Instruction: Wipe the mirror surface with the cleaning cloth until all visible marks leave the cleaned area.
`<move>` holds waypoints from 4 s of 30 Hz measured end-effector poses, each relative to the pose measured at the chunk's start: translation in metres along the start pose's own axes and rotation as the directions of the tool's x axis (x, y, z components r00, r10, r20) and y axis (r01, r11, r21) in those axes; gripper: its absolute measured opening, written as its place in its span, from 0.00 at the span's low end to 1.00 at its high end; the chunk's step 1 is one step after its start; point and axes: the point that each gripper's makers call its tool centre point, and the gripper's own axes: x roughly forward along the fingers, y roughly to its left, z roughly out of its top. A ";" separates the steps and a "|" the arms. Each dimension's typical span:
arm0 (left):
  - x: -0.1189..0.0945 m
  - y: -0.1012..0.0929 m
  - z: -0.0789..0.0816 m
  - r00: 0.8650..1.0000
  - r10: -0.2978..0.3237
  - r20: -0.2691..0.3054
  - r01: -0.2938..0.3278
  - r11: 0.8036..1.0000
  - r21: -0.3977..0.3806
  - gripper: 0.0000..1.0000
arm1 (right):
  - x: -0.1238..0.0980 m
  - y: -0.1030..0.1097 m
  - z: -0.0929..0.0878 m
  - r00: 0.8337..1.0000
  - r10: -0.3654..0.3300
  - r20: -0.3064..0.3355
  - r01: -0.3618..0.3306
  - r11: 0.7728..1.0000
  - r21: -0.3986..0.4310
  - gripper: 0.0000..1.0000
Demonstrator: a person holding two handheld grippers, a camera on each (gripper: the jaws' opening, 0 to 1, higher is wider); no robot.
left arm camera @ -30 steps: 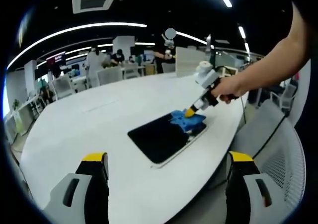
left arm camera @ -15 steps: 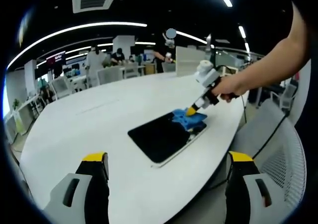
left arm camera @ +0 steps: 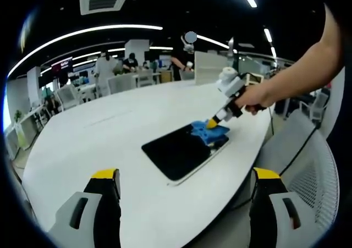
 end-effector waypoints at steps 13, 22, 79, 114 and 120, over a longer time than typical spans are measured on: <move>-0.001 -0.001 0.000 1.000 -0.001 -0.001 0.001 1.000 0.008 0.98 | -0.011 0.007 -0.018 1.000 0.009 0.003 -0.009 0.999 0.053 0.00; -0.001 -0.002 -0.001 1.000 -0.002 -0.008 0.002 1.000 0.009 0.98 | -0.016 0.010 -0.026 1.000 0.006 -0.001 -0.006 0.999 0.048 0.00; -0.001 -0.001 -0.001 1.000 -0.010 -0.005 0.010 1.000 0.015 0.99 | -0.023 0.032 -0.041 1.000 -0.015 0.018 0.014 0.998 0.055 0.00; -0.001 -0.004 -0.001 1.000 -0.024 -0.006 0.024 1.000 0.006 0.99 | -0.017 0.050 -0.039 0.999 -0.010 0.040 0.006 0.994 0.105 0.00; 0.000 -0.004 -0.001 1.000 -0.024 -0.004 0.024 1.000 0.002 0.99 | -0.016 0.050 -0.039 0.999 -0.004 0.036 0.000 0.995 0.096 0.00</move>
